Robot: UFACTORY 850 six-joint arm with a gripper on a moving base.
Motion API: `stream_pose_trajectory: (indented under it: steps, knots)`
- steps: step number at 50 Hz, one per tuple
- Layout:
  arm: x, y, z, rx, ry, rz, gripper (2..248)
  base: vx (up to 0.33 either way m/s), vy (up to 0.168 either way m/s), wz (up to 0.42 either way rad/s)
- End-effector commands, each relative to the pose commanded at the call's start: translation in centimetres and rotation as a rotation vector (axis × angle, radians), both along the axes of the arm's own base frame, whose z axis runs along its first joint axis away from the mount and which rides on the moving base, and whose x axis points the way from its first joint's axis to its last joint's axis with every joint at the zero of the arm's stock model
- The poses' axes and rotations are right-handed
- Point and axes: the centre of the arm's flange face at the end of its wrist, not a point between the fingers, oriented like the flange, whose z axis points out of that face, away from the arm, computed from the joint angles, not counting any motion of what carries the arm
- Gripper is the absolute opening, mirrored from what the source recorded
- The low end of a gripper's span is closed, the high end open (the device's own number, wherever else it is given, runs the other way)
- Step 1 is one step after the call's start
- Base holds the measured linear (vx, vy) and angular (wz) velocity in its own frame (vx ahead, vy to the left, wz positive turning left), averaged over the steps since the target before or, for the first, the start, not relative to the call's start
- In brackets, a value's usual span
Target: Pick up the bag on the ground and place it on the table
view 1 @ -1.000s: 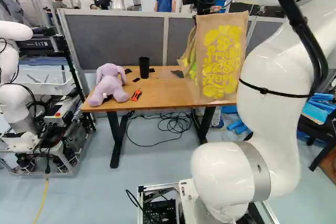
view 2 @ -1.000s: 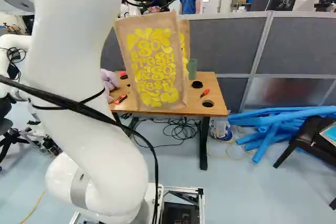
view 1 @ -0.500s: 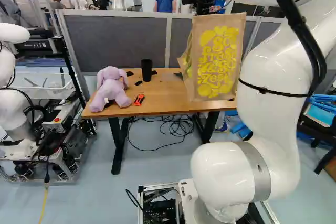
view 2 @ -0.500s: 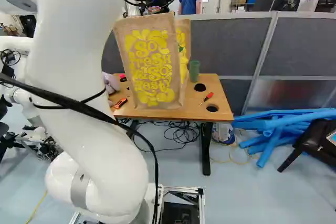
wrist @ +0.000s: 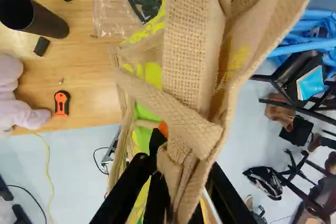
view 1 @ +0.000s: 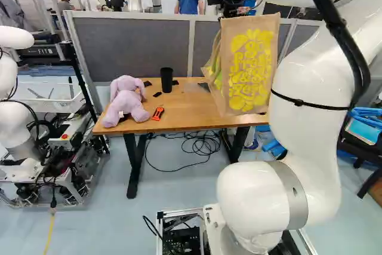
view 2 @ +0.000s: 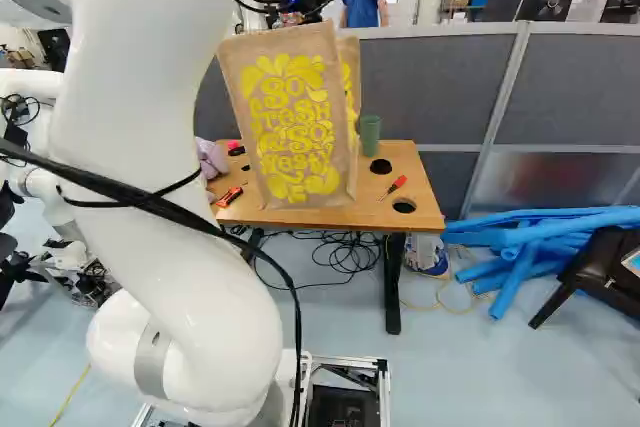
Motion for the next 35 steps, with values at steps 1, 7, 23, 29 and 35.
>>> stream_pose_trajectory:
  steps: [1,7,23,29,35]
  knots:
    - [0.00,0.00,0.00,0.001,-0.002,-0.010,33,0.000,0.000,0.000]
    - [0.00,0.00,0.00,0.007,-0.014,-0.069,33,0.000,0.000,0.000]
    - [0.00,0.00,0.00,0.025,-0.046,-0.233,33,0.000,0.000,0.000]
    - [0.00,0.00,0.00,0.031,-0.058,-0.294,33,0.000,0.000,0.000]
    - [0.00,0.00,0.00,0.038,-0.071,-0.358,33,0.000,0.000,0.000]
